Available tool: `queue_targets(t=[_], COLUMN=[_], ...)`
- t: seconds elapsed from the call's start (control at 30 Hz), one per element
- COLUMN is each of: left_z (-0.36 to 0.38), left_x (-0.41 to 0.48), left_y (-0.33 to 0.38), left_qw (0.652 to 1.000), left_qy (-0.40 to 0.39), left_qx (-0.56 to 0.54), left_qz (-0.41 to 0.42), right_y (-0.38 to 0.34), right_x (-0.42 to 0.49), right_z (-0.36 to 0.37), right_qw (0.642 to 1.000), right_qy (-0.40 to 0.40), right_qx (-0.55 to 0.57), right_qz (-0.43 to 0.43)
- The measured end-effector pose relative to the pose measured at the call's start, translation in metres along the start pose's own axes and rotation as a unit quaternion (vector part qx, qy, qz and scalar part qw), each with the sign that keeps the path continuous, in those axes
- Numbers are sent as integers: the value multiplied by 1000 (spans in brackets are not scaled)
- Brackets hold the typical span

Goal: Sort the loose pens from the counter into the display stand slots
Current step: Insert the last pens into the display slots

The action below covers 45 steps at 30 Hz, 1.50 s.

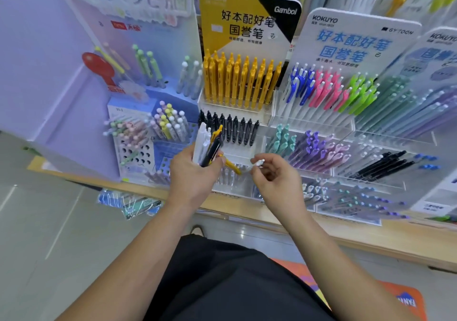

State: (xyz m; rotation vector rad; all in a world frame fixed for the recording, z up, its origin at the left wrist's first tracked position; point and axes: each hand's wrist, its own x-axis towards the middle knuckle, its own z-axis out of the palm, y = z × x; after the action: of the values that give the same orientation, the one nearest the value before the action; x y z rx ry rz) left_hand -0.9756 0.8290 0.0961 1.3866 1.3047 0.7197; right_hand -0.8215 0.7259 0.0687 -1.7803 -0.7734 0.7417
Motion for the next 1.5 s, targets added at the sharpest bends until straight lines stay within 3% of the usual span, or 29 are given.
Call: queue_targets(t=[0.4,0.9,1.07,1.2,1.37,1.5], left_z=[-38,-46,-45,-46,-47,-45], left_x=[14,18,15,14,15,16], left_y=[13,14,14,16,22,29], left_qw=[997,996,996,995,994,993], left_qy=[-7,-23,-28,-24,-26,-39], left_qx=[-70,-81,-78,-91,-101,-106], left_qz=[-18,-17,-19,-18,-20,-22], right_y=[13,28,33,26,29,19], right_x=[6,10,1,2,5,10], right_z=[21,14,25,39,49,41], right_qw=[985,978,929,938,895,933], right_qy=[-41,-35,-42,-2,18,-23], right_qx=[-169,-184,-339,-340,-441,-358], right_qz=[15,-96,-144,-65,-66,-21])
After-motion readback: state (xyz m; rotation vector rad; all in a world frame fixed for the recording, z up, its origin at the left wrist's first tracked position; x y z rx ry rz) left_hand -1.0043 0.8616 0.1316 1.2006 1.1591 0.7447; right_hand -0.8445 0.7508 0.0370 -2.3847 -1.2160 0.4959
